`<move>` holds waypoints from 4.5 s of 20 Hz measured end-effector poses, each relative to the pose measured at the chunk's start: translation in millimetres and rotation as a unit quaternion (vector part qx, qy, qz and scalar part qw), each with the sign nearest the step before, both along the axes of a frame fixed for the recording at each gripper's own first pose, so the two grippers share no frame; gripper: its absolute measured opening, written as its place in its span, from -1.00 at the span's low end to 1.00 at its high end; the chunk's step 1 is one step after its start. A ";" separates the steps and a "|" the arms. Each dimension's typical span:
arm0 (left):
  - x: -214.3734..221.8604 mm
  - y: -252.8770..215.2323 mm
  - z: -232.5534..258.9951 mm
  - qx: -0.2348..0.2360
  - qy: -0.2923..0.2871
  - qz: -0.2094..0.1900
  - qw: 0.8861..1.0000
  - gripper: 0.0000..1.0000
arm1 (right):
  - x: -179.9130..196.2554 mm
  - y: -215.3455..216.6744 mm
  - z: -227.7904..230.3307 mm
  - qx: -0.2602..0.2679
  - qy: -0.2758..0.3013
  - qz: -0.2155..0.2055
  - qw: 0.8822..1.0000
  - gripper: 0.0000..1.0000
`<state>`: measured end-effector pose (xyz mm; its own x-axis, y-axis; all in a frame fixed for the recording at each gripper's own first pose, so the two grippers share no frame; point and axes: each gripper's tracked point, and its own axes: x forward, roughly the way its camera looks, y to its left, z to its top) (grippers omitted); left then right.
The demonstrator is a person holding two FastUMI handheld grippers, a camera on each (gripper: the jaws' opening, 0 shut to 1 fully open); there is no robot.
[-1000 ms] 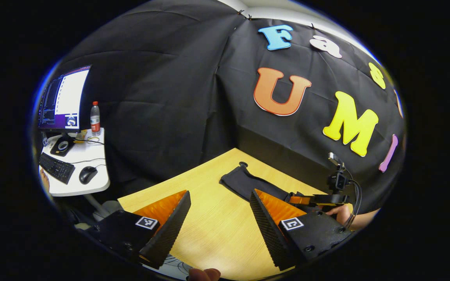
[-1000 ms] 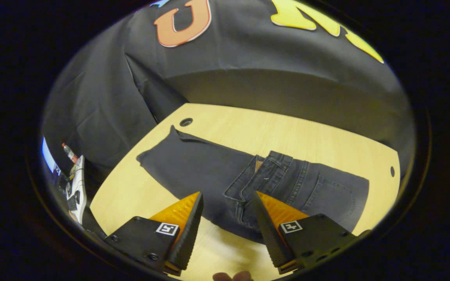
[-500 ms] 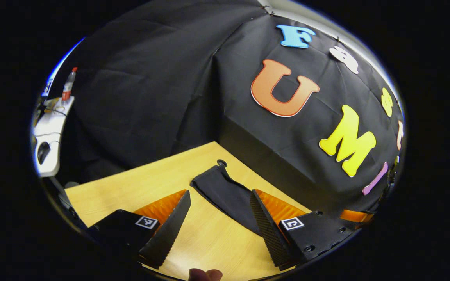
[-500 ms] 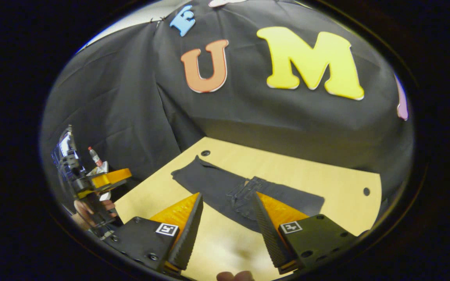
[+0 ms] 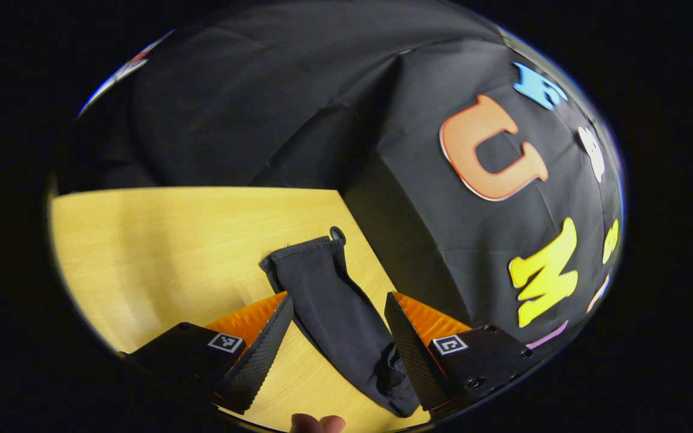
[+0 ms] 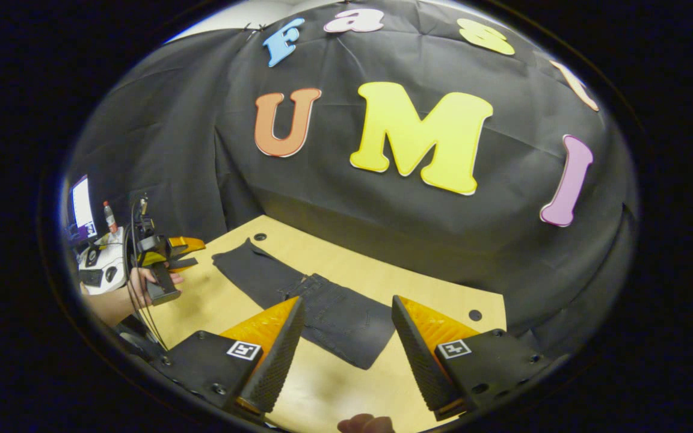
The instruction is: Grasp the waist and the cuffs of the jeans and fold them to make the two legs overlap; first hold the waist and fold one-third of the jeans toward the cuffs, then hold the cuffs and fold the remaining one-third in the same direction to finish folding.
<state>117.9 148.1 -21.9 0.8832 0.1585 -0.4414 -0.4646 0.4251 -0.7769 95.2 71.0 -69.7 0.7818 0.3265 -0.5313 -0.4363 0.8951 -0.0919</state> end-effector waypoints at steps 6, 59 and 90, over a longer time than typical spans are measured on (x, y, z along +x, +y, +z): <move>25.4 25.2 -48.3 -0.079 0.010 0.030 0.996 0.96 | -3.0 -22.2 -13.5 -0.017 0.019 -0.026 0.999 0.76; 102.9 -358.2 51.9 0.167 -0.077 -0.363 0.914 -0.93 | -140.4 -176.0 9.6 0.034 -0.019 -0.259 0.965 0.89; 24.1 -361.9 198.2 0.442 -0.128 -0.318 0.829 0.84 | -63.8 -114.3 36.0 0.105 -0.088 -0.196 0.971 0.92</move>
<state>142.1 -213.8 176.3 0.9589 -0.2140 -0.1864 0.2043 0.9764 -0.0699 31.4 -43.3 -33.7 0.9403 0.0714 -0.3328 -0.0515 0.9963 0.0684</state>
